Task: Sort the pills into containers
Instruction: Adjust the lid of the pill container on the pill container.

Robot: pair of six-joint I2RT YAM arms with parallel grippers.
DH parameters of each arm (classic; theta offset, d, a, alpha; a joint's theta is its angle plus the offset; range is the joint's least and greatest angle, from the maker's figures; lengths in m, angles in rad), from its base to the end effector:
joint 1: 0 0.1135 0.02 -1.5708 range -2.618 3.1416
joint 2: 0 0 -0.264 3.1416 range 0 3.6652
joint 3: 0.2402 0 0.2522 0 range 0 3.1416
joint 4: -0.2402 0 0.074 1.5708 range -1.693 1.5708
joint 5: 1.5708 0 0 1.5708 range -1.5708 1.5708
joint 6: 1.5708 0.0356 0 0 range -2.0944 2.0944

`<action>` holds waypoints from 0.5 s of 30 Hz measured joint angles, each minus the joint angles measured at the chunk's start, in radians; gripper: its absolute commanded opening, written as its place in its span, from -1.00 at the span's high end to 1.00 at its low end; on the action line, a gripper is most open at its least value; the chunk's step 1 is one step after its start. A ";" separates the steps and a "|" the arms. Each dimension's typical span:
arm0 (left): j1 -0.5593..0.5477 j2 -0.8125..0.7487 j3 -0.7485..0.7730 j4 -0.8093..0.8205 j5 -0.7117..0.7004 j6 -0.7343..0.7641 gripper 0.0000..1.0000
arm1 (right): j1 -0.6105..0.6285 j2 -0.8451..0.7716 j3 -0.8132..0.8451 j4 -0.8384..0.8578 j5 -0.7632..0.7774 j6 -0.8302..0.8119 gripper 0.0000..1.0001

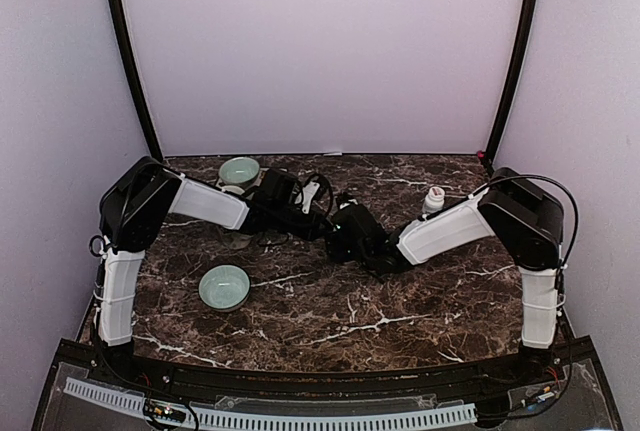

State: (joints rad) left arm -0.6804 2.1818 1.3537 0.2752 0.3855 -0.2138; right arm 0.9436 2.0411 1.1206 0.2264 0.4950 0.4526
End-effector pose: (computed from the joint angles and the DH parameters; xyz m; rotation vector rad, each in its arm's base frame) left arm 0.3588 -0.3076 0.1337 0.7453 2.0951 -0.9224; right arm 0.2582 0.3274 0.1228 -0.2772 2.1604 0.2330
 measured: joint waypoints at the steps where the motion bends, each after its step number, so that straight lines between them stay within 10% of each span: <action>1: 0.000 0.000 0.000 0.000 0.000 0.000 0.87 | 0.000 0.000 0.000 0.000 -0.001 -0.002 -0.51; 15: 0.000 0.000 0.000 -0.011 0.001 0.000 0.87 | -0.036 0.011 -0.020 -0.041 -0.033 -0.006 -0.56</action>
State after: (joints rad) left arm -0.6804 2.1818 1.3537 0.2646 0.3866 -0.2138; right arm 0.9077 2.0521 1.1007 0.1852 0.4618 0.4461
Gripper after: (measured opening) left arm 0.065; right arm 0.775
